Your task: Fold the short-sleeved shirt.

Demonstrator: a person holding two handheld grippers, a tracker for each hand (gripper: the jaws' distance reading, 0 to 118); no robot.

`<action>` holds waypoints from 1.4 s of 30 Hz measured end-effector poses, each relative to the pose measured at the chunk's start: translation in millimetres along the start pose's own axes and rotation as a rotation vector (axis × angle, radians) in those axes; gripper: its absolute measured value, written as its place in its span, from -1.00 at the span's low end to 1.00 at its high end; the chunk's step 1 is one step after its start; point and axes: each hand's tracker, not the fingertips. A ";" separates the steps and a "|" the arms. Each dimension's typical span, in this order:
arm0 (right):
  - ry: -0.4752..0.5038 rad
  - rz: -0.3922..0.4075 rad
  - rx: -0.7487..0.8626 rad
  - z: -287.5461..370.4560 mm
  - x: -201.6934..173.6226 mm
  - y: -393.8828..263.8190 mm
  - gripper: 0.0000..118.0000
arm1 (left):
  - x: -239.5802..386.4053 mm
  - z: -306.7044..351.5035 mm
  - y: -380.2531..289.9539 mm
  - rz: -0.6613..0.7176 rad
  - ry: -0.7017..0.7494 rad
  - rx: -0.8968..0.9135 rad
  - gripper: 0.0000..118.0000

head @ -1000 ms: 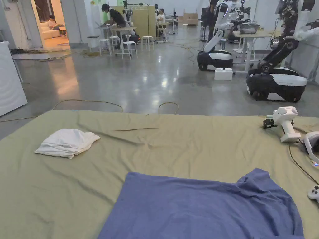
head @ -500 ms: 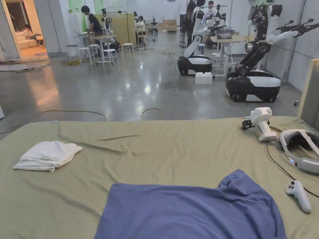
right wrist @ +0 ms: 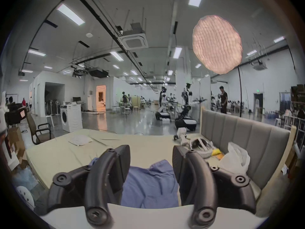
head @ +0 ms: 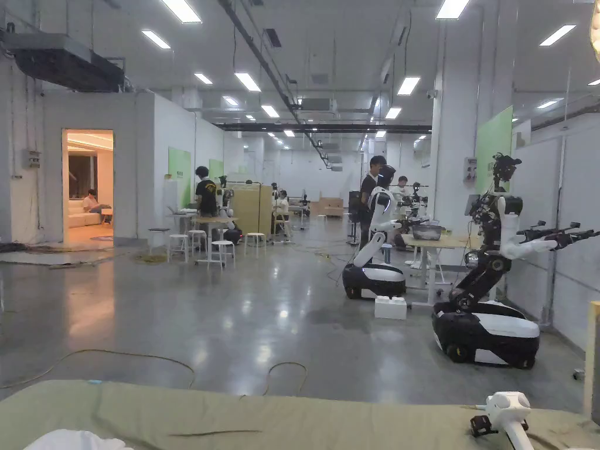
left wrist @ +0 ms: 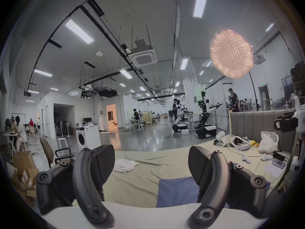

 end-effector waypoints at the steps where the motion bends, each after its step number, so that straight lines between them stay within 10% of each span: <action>1: -0.001 0.013 0.007 0.2 -4.8 3.8 -0.74 | 0.0 -0.8 4.4 0.029 -0.019 0.006 0.10; 3: -0.003 0.034 0.034 -0.5 -13.0 6.9 -0.99 | 0.9 1.9 9.2 0.081 -0.028 0.035 -0.94; 24: -0.005 0.028 0.005 -13.4 -29.2 5.8 -1.00 | -11.2 -31.7 -18.7 0.118 -0.186 -0.150 -1.00; 26: -0.009 0.014 -0.037 -15.1 -26.3 -5.7 -1.00 | -21.0 -40.6 -51.6 0.175 -0.295 -0.216 -0.62; 27: 0.003 0.004 -0.074 -15.5 -24.4 -12.5 -1.00 | -25.6 -50.4 -70.1 0.214 -0.330 -0.322 0.02; 28: -0.011 -0.008 -0.084 -15.7 -23.2 -17.6 -1.00 | -27.9 -59.7 -86.7 0.229 -0.314 -0.426 0.25; 42: -0.050 -0.144 -0.338 -9.9 5.4 -84.8 -1.00 | -28.7 -124.7 -306.8 0.203 -0.309 -1.184 0.15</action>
